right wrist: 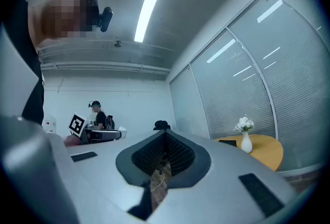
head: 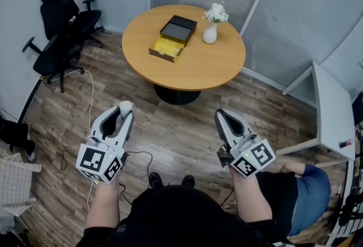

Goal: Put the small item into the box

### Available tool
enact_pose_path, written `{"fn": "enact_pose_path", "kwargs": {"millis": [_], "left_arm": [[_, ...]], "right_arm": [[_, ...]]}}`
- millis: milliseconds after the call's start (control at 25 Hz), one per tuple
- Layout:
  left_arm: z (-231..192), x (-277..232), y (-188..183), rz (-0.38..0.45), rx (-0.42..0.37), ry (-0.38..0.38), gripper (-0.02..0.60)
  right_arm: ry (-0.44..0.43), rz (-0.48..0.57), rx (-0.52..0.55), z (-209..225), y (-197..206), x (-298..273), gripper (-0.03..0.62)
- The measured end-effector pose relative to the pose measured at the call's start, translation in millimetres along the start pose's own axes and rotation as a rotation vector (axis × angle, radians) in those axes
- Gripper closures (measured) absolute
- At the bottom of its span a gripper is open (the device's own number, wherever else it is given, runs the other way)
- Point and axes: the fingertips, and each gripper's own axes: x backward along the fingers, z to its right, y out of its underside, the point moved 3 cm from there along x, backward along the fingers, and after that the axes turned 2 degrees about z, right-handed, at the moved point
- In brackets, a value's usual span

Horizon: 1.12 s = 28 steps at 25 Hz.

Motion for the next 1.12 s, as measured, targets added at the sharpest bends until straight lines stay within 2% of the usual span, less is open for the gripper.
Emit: {"fn": "enact_pose_path", "kwargs": {"millis": [520, 800, 1120], "left_arm": [[-5.7, 10.7, -1.5, -0.006, 0.006, -0.024, 0.446], [-34.2, 31.0, -5.2, 0.013, 0.000, -0.041, 0.446], [-69.8, 65.3, -3.7, 0.049, 0.008, -0.031, 0.446]], "right_arm": [[-0.023, -0.001, -0.015, -5.4, 3.6, -7.4, 0.559], [-0.126, 0.055, -0.029, -36.9, -3.7, -31.1, 0.559], [-0.125, 0.054, -0.019, -76.7, 1.2, -62.2, 0.559]]}}
